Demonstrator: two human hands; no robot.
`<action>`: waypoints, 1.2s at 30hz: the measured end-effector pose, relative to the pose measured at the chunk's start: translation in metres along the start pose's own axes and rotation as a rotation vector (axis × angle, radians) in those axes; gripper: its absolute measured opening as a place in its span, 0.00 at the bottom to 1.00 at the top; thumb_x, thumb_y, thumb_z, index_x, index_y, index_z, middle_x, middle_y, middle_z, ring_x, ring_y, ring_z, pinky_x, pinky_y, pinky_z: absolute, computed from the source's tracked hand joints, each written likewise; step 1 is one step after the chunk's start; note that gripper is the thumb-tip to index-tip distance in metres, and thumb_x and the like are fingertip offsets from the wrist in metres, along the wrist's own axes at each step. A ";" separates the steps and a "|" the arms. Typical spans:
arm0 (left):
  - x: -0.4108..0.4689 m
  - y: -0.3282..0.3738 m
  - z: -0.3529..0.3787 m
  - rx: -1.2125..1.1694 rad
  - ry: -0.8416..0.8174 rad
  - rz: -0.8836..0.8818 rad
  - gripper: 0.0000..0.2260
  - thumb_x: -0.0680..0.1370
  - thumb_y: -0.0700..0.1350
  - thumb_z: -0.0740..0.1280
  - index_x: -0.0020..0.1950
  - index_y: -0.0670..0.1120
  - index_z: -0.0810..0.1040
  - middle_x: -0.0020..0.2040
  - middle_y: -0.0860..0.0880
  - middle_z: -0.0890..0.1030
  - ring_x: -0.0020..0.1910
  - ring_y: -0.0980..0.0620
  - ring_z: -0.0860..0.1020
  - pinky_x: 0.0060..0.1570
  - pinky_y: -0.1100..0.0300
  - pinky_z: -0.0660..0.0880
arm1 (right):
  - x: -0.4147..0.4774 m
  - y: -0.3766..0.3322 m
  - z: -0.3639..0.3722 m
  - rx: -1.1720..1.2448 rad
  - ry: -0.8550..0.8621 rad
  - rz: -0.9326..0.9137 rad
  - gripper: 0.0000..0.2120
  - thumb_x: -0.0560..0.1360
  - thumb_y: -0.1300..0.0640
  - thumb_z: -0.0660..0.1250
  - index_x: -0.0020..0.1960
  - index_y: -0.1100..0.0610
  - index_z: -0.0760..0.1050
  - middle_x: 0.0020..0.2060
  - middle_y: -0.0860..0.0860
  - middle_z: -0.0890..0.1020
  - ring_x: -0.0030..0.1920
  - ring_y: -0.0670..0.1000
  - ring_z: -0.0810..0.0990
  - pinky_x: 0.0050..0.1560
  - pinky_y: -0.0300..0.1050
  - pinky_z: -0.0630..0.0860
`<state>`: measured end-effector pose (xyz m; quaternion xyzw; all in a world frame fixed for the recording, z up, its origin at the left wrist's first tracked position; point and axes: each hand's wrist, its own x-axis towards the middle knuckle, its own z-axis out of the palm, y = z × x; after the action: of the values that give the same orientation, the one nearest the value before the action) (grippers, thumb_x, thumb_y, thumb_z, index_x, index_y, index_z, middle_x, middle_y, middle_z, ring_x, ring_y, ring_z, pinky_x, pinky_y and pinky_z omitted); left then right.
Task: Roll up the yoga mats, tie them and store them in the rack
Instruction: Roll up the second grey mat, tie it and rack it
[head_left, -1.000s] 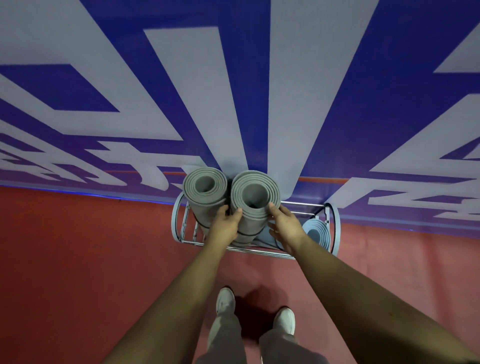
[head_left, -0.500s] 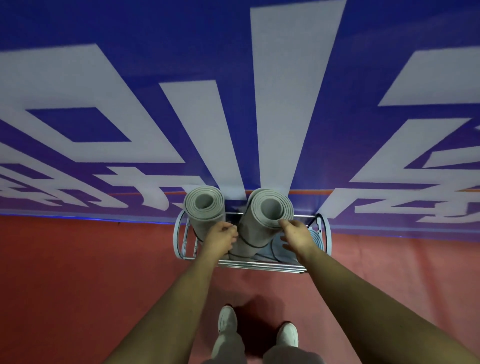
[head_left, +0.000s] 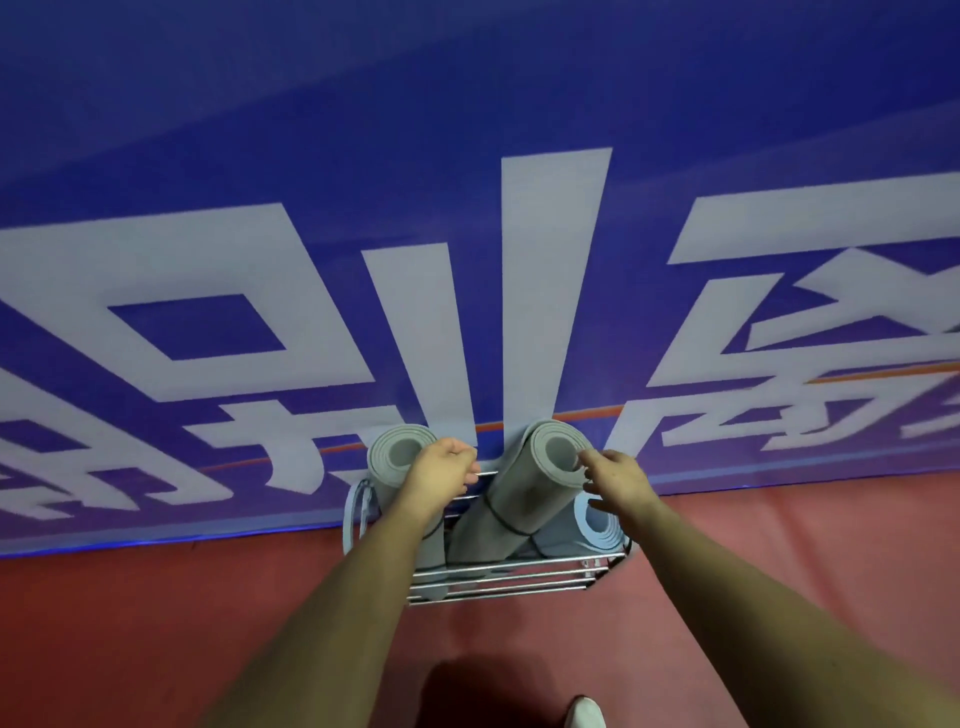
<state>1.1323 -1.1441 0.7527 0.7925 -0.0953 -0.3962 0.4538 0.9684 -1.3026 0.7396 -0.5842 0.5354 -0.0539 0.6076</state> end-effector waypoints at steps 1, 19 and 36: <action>0.000 -0.001 -0.003 0.017 -0.024 0.013 0.05 0.81 0.42 0.61 0.50 0.44 0.76 0.47 0.44 0.82 0.44 0.51 0.81 0.42 0.61 0.76 | -0.008 0.003 0.001 0.005 0.035 -0.001 0.16 0.80 0.52 0.63 0.54 0.66 0.77 0.53 0.68 0.79 0.56 0.67 0.80 0.58 0.63 0.77; -0.143 -0.099 -0.015 0.462 -0.582 0.294 0.06 0.79 0.40 0.61 0.46 0.42 0.78 0.39 0.47 0.83 0.33 0.55 0.78 0.41 0.59 0.76 | -0.275 0.159 0.051 0.237 0.485 0.099 0.08 0.80 0.54 0.64 0.45 0.58 0.73 0.39 0.56 0.75 0.40 0.54 0.73 0.42 0.46 0.72; -0.453 -0.301 -0.022 0.537 -0.715 0.443 0.07 0.79 0.39 0.62 0.43 0.45 0.76 0.40 0.45 0.83 0.32 0.55 0.78 0.32 0.67 0.72 | -0.581 0.396 0.097 0.036 0.560 0.109 0.16 0.79 0.52 0.65 0.45 0.66 0.77 0.36 0.56 0.77 0.39 0.54 0.75 0.44 0.49 0.76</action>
<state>0.7827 -0.7265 0.7650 0.6565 -0.5098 -0.4987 0.2458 0.5708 -0.7143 0.7520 -0.5061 0.7120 -0.1900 0.4481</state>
